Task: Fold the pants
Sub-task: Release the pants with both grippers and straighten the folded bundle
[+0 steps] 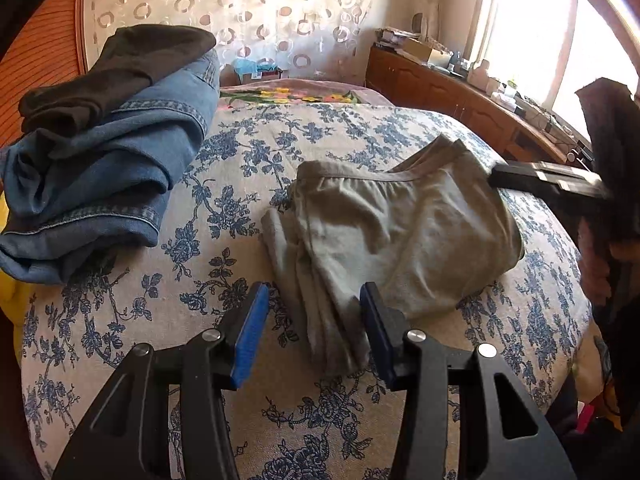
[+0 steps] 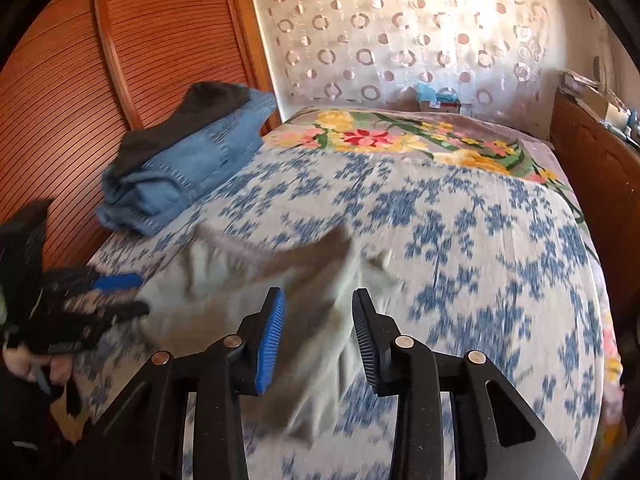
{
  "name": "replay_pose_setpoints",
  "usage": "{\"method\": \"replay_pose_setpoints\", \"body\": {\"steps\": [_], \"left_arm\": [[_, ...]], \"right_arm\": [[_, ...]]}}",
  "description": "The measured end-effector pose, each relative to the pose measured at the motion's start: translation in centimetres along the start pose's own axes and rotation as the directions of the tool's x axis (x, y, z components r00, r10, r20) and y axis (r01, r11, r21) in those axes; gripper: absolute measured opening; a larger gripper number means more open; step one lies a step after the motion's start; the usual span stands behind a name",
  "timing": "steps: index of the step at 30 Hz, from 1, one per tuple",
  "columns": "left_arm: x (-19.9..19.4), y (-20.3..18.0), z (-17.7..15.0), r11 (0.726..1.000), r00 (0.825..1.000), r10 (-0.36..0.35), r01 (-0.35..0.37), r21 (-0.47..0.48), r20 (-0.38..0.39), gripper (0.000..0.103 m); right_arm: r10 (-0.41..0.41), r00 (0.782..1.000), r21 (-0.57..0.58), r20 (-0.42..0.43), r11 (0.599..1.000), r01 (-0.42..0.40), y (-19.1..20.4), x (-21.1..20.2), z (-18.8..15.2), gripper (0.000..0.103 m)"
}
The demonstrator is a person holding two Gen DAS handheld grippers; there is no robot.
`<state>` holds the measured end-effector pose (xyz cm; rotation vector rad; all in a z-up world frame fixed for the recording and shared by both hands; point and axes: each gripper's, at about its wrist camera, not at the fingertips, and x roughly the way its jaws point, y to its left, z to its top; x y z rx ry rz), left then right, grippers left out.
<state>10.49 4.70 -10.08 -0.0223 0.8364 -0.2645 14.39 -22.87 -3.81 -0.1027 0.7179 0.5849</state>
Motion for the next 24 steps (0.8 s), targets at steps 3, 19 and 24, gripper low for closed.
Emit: {"method": "replay_pose_setpoints", "body": {"steps": [3,19,24], "left_arm": [[-0.1,-0.2,-0.1,1.0,1.0,0.0,0.0,0.001,0.015,0.049],[0.4,-0.4,-0.8,1.0,1.0,0.02,-0.019,0.012,-0.011,0.049],[0.7,-0.2,-1.2,1.0,1.0,0.02,-0.02,0.009,-0.02,0.049]], "right_arm": [[0.018,1.0,-0.006,-0.023,1.0,-0.018,0.1,-1.2,-1.6,0.036],[0.049,0.995,-0.033,-0.092,0.998,-0.053,0.4,-1.9,-5.6,0.012],[0.065,0.996,-0.015,-0.056,0.998,-0.066,-0.5,-3.3,-6.0,0.003]]}}
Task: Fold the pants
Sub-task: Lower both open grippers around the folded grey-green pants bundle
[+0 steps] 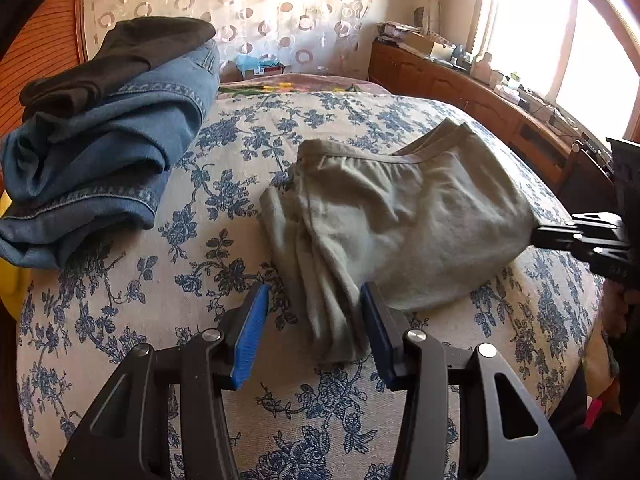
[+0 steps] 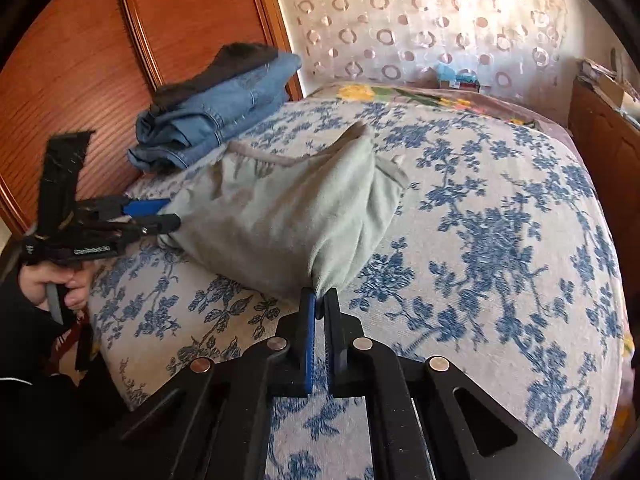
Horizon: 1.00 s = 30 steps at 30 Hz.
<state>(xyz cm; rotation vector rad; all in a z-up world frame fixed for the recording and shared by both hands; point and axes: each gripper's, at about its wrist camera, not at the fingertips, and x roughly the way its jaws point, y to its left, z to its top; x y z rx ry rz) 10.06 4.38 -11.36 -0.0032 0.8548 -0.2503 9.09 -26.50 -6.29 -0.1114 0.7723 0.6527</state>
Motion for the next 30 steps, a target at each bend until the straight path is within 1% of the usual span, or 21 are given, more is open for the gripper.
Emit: {"method": "replay_pose_setpoints", "body": {"steps": [2,7,9,14,16,18,19,20,21,23,25,27,30], "left_arm": [[0.1,0.0,-0.2,1.0,1.0,-0.008,0.008,-0.001,0.0,0.049],[0.1,-0.1,-0.2,1.0,1.0,-0.002,0.002,0.003,0.007,0.049],[0.1,0.0,-0.2,1.0,1.0,-0.003,0.003,0.0,0.008,0.049],[0.1,0.0,-0.2,1.0,1.0,-0.005,0.005,-0.001,0.005,0.049],[0.2,0.0,0.0,1.0,1.0,-0.011,0.011,-0.002,-0.004,0.049],[0.2,0.0,0.4,1.0,1.0,-0.021,0.021,0.001,-0.012,0.05],[0.2,0.0,0.7,1.0,1.0,-0.016,0.016,0.006,-0.008,0.059],[0.1,0.0,0.9,1.0,1.0,-0.008,0.008,0.01,-0.003,0.066],[-0.1,0.0,1.2,1.0,1.0,-0.003,0.003,0.013,0.008,0.079],[-0.3,-0.1,2.1,1.0,0.999,-0.014,0.013,0.014,0.029,0.08],[-0.3,-0.1,2.9,1.0,0.999,-0.021,0.02,0.022,0.037,0.08],[-0.1,-0.2,3.6,0.999,0.998,-0.012,0.01,0.031,0.054,0.08],[0.8,-0.2,4.7,0.999,0.998,-0.026,0.024,0.039,0.049,0.08]], "right_arm": [[-0.02,1.0,-0.002,0.008,1.0,0.02,-0.3,-0.8,-0.4,0.003],[-0.043,0.999,0.023,-0.013,0.999,0.043,-1.0,-1.6,-1.5,0.002],[-0.077,0.997,0.016,-0.009,0.997,0.077,-0.8,-1.8,-1.2,0.002],[-0.093,0.996,0.022,0.018,0.995,0.092,-0.5,-2.4,-0.2,0.002],[-0.095,0.995,0.023,0.034,0.995,0.095,-0.2,-2.6,0.4,0.004],[-0.095,0.995,0.019,0.044,0.995,0.094,0.2,-2.4,1.0,0.012],[-0.098,0.994,0.015,0.049,0.995,0.098,0.3,-2.3,1.4,0.014],[-0.101,0.993,0.011,0.054,0.995,0.1,0.4,-2.2,1.8,0.019],[-0.102,0.993,0.004,0.059,0.995,0.102,0.6,-2.0,2.2,0.027],[-0.104,0.992,0.0,0.07,0.995,0.104,0.7,-1.6,2.9,0.036],[-0.096,0.993,0.002,0.076,0.995,0.096,0.7,-1.1,3.5,0.037],[-0.092,0.993,0.0,0.077,0.996,0.092,0.6,-0.4,4.1,0.037],[-0.09,0.994,-0.006,0.069,0.996,0.091,0.3,0.8,4.8,0.037]]}}
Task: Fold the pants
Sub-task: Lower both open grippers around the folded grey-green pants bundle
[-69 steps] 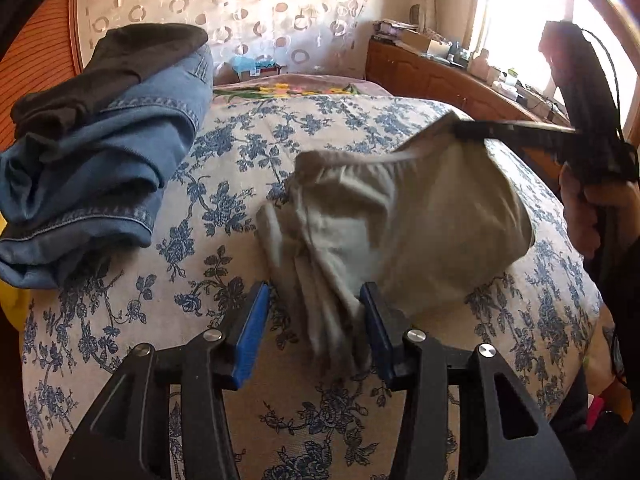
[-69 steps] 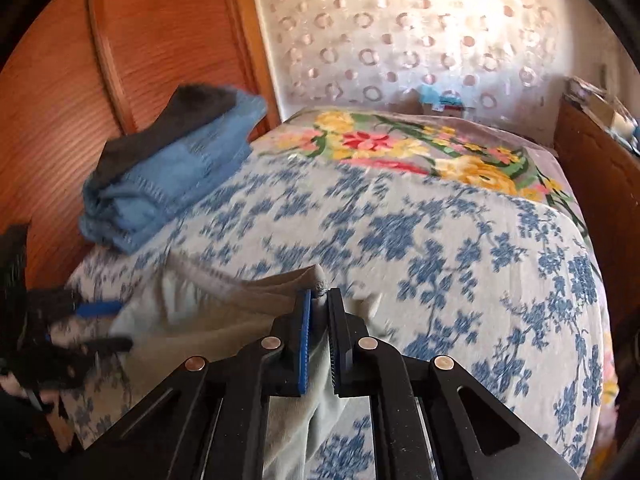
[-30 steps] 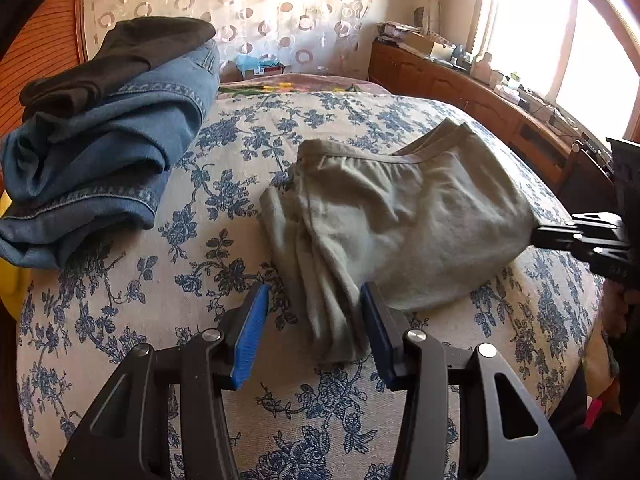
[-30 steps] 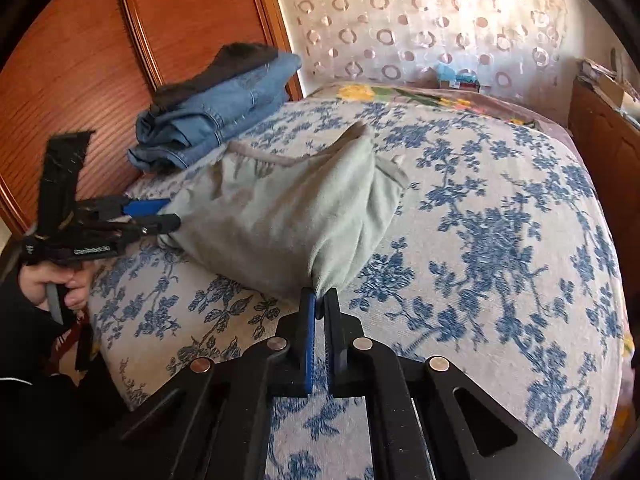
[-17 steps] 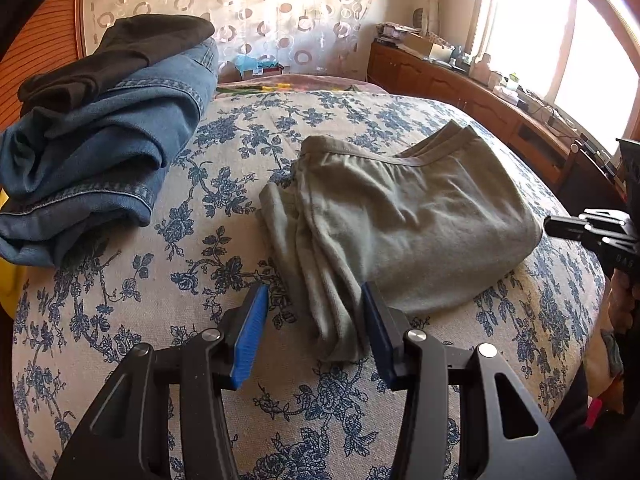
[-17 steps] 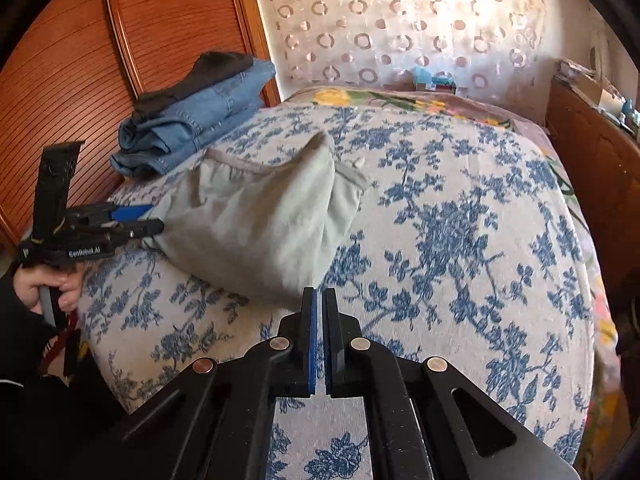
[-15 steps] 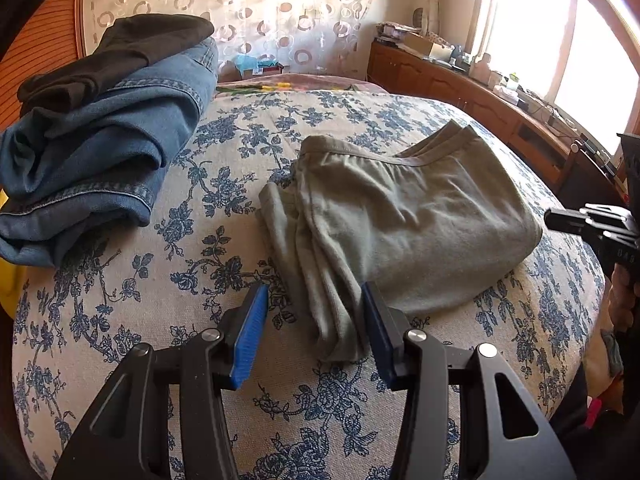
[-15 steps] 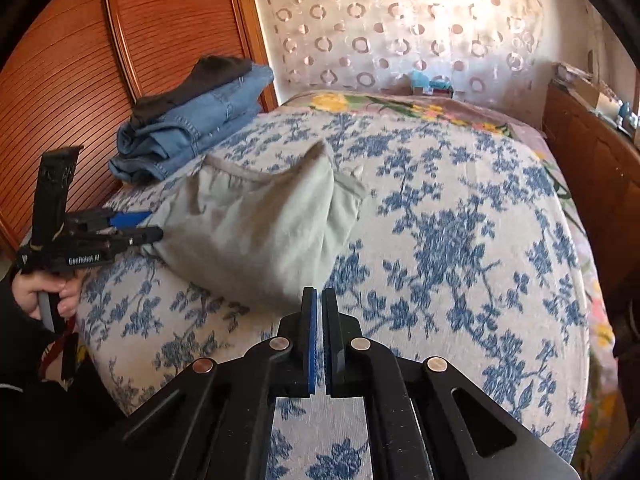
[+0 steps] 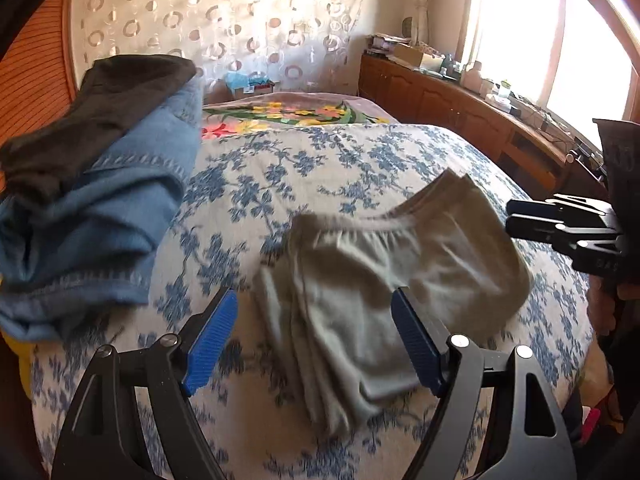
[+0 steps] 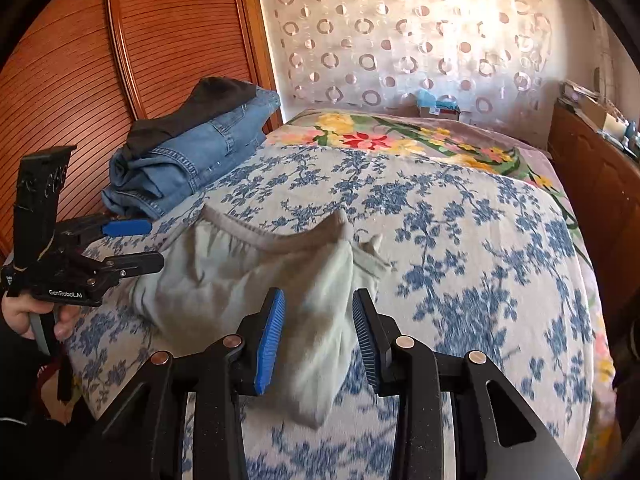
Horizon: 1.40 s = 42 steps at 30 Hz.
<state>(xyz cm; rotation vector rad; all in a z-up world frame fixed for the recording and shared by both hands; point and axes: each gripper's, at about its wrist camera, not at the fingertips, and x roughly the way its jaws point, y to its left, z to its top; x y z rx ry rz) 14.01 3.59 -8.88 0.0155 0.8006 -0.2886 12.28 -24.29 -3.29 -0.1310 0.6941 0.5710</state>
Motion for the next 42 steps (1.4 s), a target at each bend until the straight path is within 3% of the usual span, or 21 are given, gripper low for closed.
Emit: {"method": "replay_pose_setpoints", "body": {"steps": [2,10,11,12,15,16,19,22,26,29,30,31,34,42], "left_arm": [[0.8,0.2,0.7,1.0,1.0,-0.002,0.002,0.0,-0.002,0.078],[3.8,0.8,2.9,0.999,0.998,-0.05,0.05,0.004,-0.042,0.05],[4.2,0.9,3.1,0.999,0.997,-0.054,0.055,0.003,-0.051,0.046],[4.4,1.0,3.1,0.998,0.997,-0.061,0.061,0.003,-0.055,0.038],[4.7,1.1,3.5,0.997,0.996,-0.078,0.078,0.003,-0.05,0.014],[4.6,1.2,3.6,0.997,0.996,-0.074,0.074,0.003,-0.04,0.012],[3.9,2.0,4.0,0.998,0.998,-0.066,0.066,-0.024,-0.002,0.012],[4.1,2.1,4.0,0.998,0.998,-0.06,0.06,-0.015,-0.018,0.012],[4.4,2.2,3.8,0.998,0.997,-0.056,0.055,-0.019,-0.049,0.012],[4.1,2.4,3.5,0.999,0.997,-0.043,0.041,-0.034,-0.063,0.025],[3.9,2.4,3.3,0.999,0.997,-0.032,0.029,-0.035,-0.065,0.035],[3.6,2.5,3.0,0.999,0.998,-0.019,0.017,-0.035,-0.065,0.048],[3.2,2.7,2.3,0.999,0.997,-0.015,0.012,-0.045,-0.07,0.066],[3.5,3.5,0.5,0.996,0.994,-0.004,-0.006,-0.092,-0.109,0.07]], "right_arm": [[-0.001,1.0,-0.004,-0.005,1.0,0.001,-0.2,0.9,0.5,0.037],[0.003,0.999,-0.001,-0.036,1.0,-0.003,-1.8,4.4,2.8,0.037],[0.005,0.999,-0.003,-0.04,1.0,-0.005,-1.9,4.9,3.1,0.031],[0.013,0.999,-0.006,-0.041,1.0,-0.013,-1.9,5.2,3.3,0.017],[0.038,0.999,-0.018,-0.029,0.999,-0.038,-2.0,6.0,3.9,0.009],[0.043,0.999,-0.018,-0.019,0.999,-0.043,-2.0,6.2,4.0,0.009],[0.059,0.998,-0.001,-0.005,0.998,-0.059,-2.4,6.7,4.1,0.009],[0.056,0.998,-0.003,-0.024,0.998,-0.056,-2.4,7.3,4.0,0.009],[0.055,0.998,0.008,-0.039,0.998,-0.055,-2.3,7.3,4.1,0.021],[0.051,0.998,0.021,-0.041,0.998,-0.051,-2.4,6.7,3.9,0.035],[0.053,0.998,0.024,-0.044,0.998,-0.052,-2.4,6.5,3.7,0.042],[0.052,0.997,0.024,-0.051,0.998,-0.051,-2.5,6.4,3.4,0.044],[0.044,0.997,0.02,-0.068,0.999,-0.042,-2.5,6.1,2.8,0.046],[0.029,0.995,0.039,-0.094,0.999,-0.026,-3.0,6.5,2.5,0.054]]}}
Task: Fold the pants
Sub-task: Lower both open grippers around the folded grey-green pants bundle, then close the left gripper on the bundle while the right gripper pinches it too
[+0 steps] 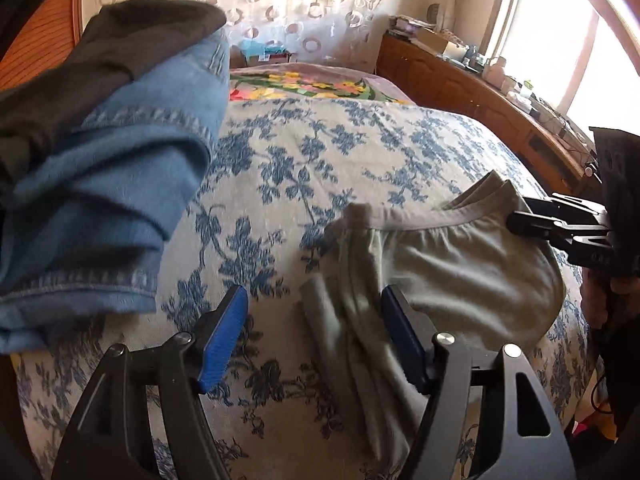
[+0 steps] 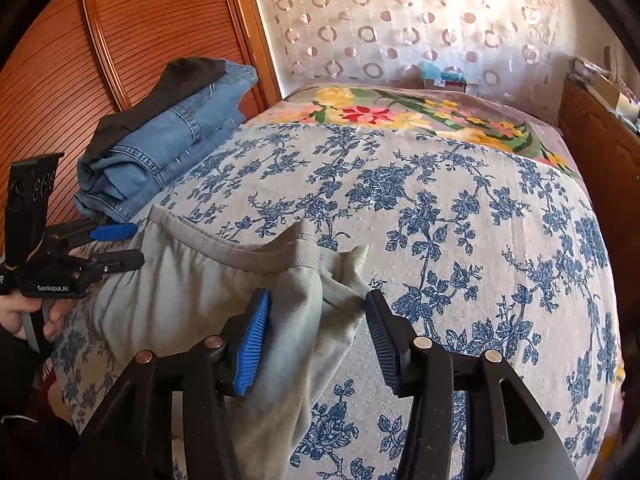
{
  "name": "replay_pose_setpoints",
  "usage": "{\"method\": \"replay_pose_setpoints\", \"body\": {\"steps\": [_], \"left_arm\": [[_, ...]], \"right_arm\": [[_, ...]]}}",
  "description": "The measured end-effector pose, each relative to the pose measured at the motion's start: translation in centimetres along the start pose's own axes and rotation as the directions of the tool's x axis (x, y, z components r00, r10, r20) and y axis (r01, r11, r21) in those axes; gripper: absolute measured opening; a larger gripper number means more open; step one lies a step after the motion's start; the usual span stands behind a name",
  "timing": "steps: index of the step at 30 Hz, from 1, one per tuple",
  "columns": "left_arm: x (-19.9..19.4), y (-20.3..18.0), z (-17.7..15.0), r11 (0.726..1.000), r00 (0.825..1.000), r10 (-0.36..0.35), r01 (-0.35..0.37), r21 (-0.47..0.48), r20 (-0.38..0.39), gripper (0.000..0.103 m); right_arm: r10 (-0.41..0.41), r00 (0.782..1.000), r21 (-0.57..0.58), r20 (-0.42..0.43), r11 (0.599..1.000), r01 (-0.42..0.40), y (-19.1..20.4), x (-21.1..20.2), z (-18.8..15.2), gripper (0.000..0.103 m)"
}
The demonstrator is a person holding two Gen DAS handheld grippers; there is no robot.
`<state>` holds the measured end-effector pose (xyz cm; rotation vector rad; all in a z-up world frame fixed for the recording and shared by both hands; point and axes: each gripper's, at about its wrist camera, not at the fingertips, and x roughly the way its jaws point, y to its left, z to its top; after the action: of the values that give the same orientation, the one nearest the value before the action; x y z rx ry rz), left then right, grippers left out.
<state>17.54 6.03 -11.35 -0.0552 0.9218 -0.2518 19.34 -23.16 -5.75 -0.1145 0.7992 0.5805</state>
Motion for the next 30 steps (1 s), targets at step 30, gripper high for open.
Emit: {"method": "replay_pose_setpoints", "body": {"steps": [30], "left_arm": [[0.4,-1.5,-0.6,0.999,0.998,-0.044,0.042,0.034,0.041,0.049]], "right_arm": [[0.016,0.999,-0.064,-0.033,0.998,-0.018,1.8,2.2,-0.6,0.052]]}}
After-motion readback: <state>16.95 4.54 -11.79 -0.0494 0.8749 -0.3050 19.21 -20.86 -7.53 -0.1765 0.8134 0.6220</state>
